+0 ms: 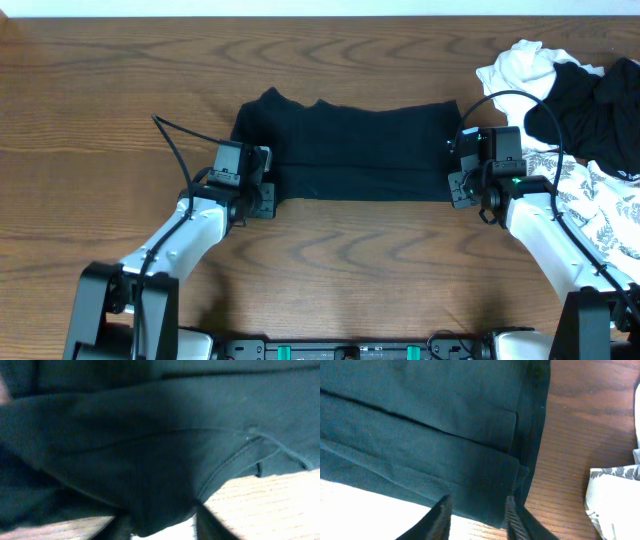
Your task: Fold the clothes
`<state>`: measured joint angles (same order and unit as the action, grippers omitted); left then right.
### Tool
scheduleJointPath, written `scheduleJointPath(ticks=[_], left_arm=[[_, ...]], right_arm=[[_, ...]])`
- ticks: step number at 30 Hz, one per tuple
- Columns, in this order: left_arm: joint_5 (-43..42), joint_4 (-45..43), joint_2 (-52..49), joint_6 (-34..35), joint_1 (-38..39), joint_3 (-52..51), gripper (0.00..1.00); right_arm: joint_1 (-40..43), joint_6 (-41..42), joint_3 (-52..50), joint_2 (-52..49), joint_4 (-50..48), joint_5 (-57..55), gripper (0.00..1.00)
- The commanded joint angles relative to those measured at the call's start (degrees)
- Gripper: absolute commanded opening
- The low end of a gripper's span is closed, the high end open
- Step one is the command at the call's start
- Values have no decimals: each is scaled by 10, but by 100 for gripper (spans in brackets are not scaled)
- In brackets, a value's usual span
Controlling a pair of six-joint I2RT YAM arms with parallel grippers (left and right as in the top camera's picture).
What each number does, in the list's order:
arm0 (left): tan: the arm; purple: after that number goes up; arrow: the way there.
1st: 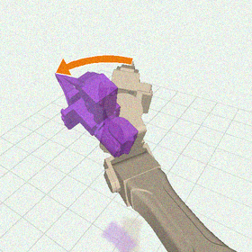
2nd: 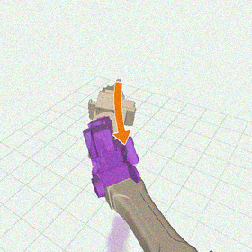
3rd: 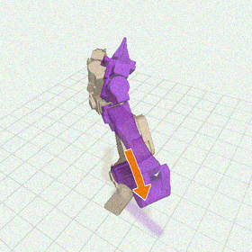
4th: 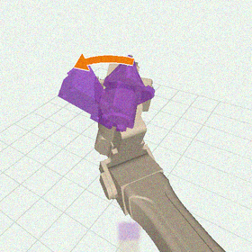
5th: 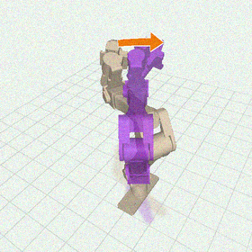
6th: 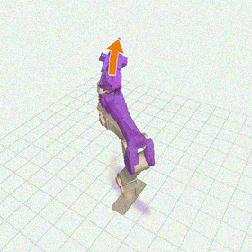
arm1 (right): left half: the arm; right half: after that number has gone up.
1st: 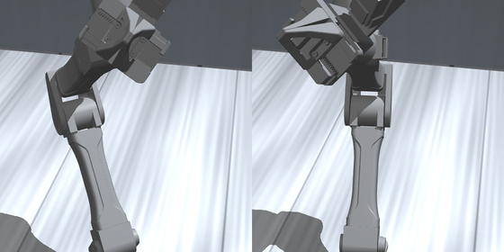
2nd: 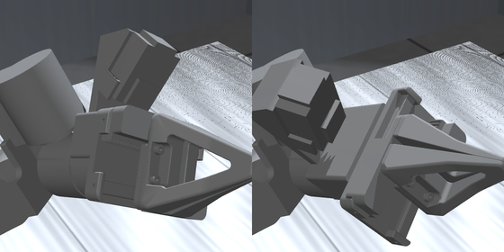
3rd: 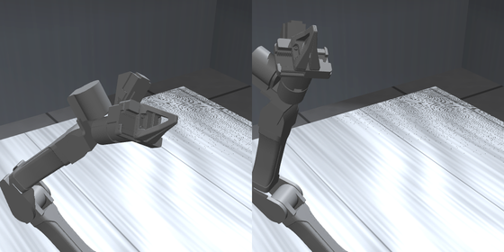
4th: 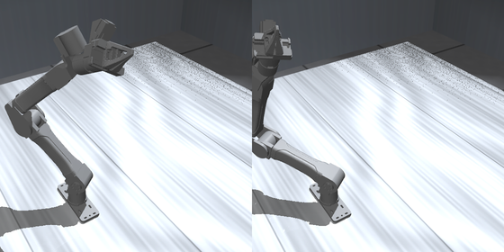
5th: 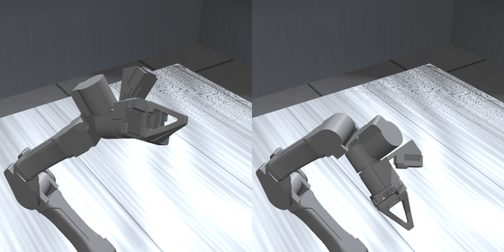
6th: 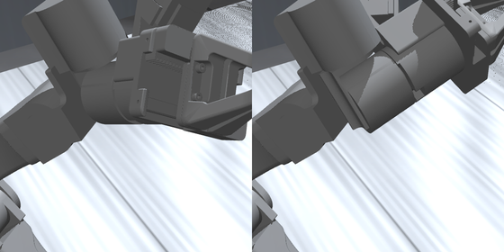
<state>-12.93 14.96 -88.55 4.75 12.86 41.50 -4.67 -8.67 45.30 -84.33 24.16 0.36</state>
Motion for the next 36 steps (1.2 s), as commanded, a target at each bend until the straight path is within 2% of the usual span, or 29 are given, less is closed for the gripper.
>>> scheduleJointPath(ticks=[1,8,15,25,31,36], left_arm=[[-19,-2,-14,30,1,-2,7],[-62,-28,9,48,1,0,6],[-59,-70,61,70,1,2,6],[-14,-93,61,87,1,1,6],[-14,-93,61,91,1,1,6],[-14,-92,61,91,1,1,6]], right_arm=[[-3,14,0,2,-1,-4,28],[-3,14,0,2,-6,-6,24],[-3,16,0,2,0,-5,21],[-3,136,0,2,56,-6,24],[-3,236,0,2,55,-6,14],[-3,328,-1,-6,65,-6,16]])
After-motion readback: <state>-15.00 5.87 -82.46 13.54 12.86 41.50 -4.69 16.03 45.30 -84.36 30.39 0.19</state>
